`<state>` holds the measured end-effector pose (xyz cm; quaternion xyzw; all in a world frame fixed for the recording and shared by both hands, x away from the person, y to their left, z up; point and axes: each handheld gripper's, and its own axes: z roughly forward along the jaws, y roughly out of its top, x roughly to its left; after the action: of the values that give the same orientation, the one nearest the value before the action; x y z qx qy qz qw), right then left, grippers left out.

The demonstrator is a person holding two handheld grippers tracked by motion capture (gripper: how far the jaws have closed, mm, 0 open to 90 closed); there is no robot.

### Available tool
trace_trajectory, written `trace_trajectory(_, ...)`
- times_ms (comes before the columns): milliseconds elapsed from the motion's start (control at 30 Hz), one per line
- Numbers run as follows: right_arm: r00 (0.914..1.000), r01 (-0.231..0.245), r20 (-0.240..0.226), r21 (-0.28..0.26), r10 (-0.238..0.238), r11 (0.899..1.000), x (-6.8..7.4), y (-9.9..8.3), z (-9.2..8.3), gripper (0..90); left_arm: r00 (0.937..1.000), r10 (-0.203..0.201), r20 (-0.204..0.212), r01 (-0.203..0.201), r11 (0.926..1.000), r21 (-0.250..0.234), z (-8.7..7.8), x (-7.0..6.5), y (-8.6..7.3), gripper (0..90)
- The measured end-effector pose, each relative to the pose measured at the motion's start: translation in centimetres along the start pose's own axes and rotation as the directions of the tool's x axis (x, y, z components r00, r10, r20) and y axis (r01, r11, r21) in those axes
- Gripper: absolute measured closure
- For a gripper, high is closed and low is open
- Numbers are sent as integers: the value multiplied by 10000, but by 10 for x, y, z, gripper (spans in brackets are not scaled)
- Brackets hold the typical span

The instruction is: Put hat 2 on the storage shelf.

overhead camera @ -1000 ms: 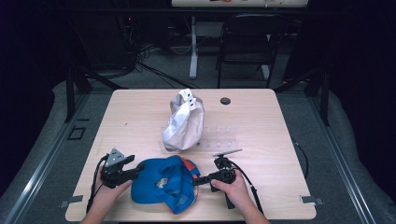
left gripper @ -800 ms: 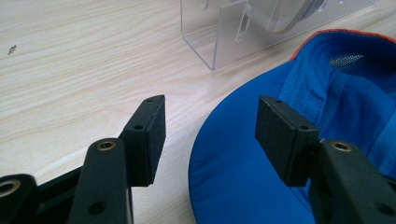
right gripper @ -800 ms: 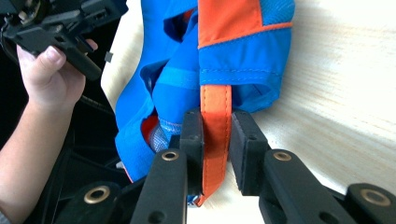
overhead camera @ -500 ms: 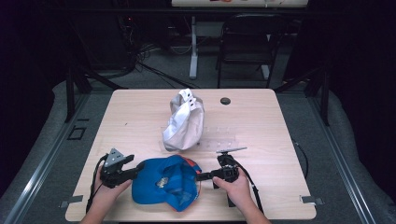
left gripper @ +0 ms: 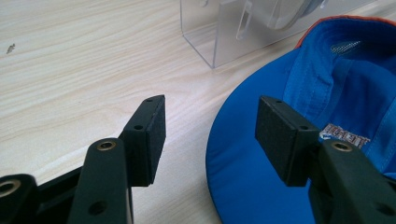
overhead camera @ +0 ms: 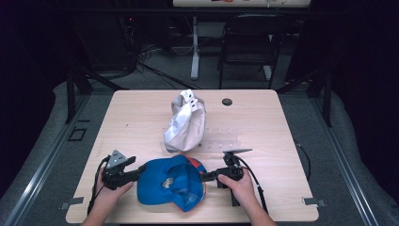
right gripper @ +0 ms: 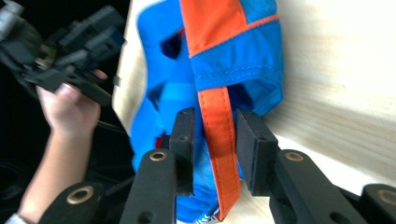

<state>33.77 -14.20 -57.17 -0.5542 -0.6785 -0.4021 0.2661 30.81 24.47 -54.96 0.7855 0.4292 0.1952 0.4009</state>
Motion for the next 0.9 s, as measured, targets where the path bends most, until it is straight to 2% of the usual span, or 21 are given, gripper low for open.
trace_trajectory(67,9997,74,219,208,-78,9998,1,0,1,692,10000,70,54,-71,9999,107,-1,-1,1,437)
trace_trajectory(200,9989,339,317,403,-352,9986,1,-3,0,666,9999,124,35,-124,9998,122,0,-1,0,438)
trace_trajectory(333,9982,471,338,864,-502,9951,-3,-10,4,662,9998,202,57,-203,9996,208,2,-2,0,442)
trace_trajectory(433,9975,621,283,975,-652,9933,-4,-13,7,665,9998,202,74,-204,9996,172,3,-3,-1,442)
trace_trajectory(600,9973,684,234,622,-699,9957,-3,-15,0,694,9997,246,43,-247,9995,206,3,-2,-1,442)
trace_trajectory(700,9990,433,62,146,-434,9990,-4,-14,-6,754,9998,200,21,-201,9995,248,2,-2,-1,442)
trace_trajectory(733,9998,209,27,-8,-209,9998,-3,-13,-7,770,9998,206,-21,-206,9996,199,2,-2,-1,442)
trace_trajectory(833,9998,191,111,57,-191,9998,0,-11,-11,788,9997,245,-18,-244,9995,212,2,-2,0,442)
trace_trajectory(900,9997,157,207,-104,-155,9998,5,-9,-12,790,9998,213,-31,-212,9996,199,2,-2,-1,442)
